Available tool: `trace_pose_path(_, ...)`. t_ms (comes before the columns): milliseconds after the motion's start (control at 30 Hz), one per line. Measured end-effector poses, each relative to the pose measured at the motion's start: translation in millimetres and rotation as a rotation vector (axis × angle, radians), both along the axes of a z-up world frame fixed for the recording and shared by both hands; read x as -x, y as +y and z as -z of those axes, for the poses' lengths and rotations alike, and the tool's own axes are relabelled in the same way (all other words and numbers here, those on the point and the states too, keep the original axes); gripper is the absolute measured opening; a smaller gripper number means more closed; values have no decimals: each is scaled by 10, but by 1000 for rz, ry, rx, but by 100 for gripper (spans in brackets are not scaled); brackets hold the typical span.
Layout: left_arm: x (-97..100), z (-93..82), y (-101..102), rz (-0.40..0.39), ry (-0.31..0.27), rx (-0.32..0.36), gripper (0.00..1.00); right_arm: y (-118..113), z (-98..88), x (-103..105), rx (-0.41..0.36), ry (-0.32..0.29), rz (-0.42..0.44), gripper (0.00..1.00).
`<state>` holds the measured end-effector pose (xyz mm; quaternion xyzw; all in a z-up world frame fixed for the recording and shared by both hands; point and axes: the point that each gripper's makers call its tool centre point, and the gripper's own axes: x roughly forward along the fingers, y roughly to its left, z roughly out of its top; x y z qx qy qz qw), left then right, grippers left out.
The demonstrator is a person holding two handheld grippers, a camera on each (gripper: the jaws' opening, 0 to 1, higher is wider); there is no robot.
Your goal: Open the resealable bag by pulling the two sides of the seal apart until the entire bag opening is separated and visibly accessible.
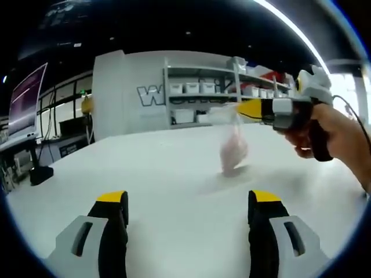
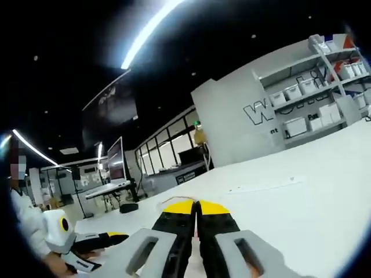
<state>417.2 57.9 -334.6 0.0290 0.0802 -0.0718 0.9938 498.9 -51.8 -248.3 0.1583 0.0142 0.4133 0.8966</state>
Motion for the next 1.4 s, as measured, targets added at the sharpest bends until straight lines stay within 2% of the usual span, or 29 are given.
trace_pose_path(167,-18,3,22,-4,11,15,84,-6,-5,57,-17,4,0,0)
trace_pose_path(300,21,34,9,0,26,8,84,-7,-3,93,-25,8,-4,0)
trace_pose_path(467,104,-14,-25,8,27,35,83,-34,5,114,-31,11,-4,0)
trace_pose_path(700,335,-111,-252,71,27,143,81,-82,34,210,-49,20,-8,0)
trace_pose_path(1000,565,-176,-270,97,21,244,79,-128,61,357,-69,27,-14,0)
trace_pose_path(1133,636,-168,-305,123,31,272,73,-167,67,400,-78,32,-10,0)
trace_pose_path(1400,754,-179,-309,116,25,305,76,-142,54,541,-81,26,-20,0)
